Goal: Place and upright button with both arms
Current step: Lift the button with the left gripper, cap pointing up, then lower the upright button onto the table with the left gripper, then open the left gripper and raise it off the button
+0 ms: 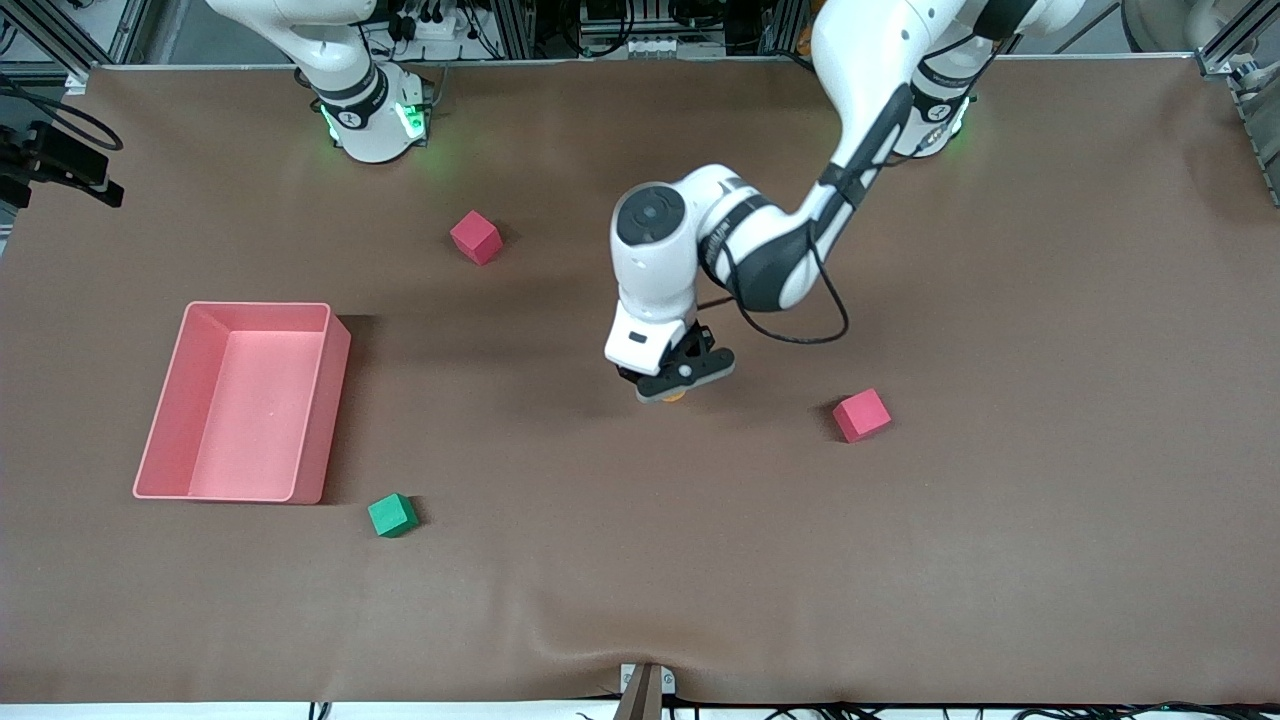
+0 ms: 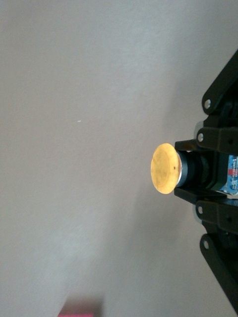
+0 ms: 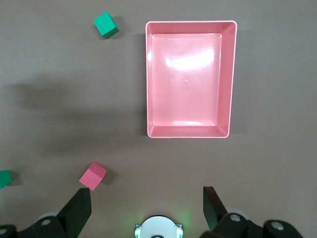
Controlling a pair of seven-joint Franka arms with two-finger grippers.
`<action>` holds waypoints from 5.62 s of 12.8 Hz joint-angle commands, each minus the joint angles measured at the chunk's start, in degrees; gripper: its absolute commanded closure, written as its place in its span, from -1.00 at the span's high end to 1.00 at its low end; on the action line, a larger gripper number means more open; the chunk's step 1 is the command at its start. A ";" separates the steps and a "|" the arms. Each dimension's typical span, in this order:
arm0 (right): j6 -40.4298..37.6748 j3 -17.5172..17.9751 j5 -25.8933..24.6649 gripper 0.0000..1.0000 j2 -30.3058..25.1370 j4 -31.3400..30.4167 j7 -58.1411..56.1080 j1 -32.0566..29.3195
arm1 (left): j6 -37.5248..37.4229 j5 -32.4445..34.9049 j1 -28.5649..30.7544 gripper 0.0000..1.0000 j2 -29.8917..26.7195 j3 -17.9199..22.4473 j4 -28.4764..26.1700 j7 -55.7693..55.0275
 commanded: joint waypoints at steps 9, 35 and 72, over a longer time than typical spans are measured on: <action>-1.18 -0.19 -0.70 1.00 0.31 1.36 -0.80 0.64 | -16.37 19.99 -12.86 -1.00 -1.07 2.11 1.65 -35.19; -3.11 -0.46 -0.53 1.00 0.31 1.36 -0.80 0.46 | -25.09 52.35 -28.44 -1.00 20.46 7.65 3.32 -68.25; -0.12 -0.90 -0.97 1.00 0.57 1.36 -0.80 -1.38 | -19.65 59.03 -29.23 1.00 23.28 7.21 2.88 -60.43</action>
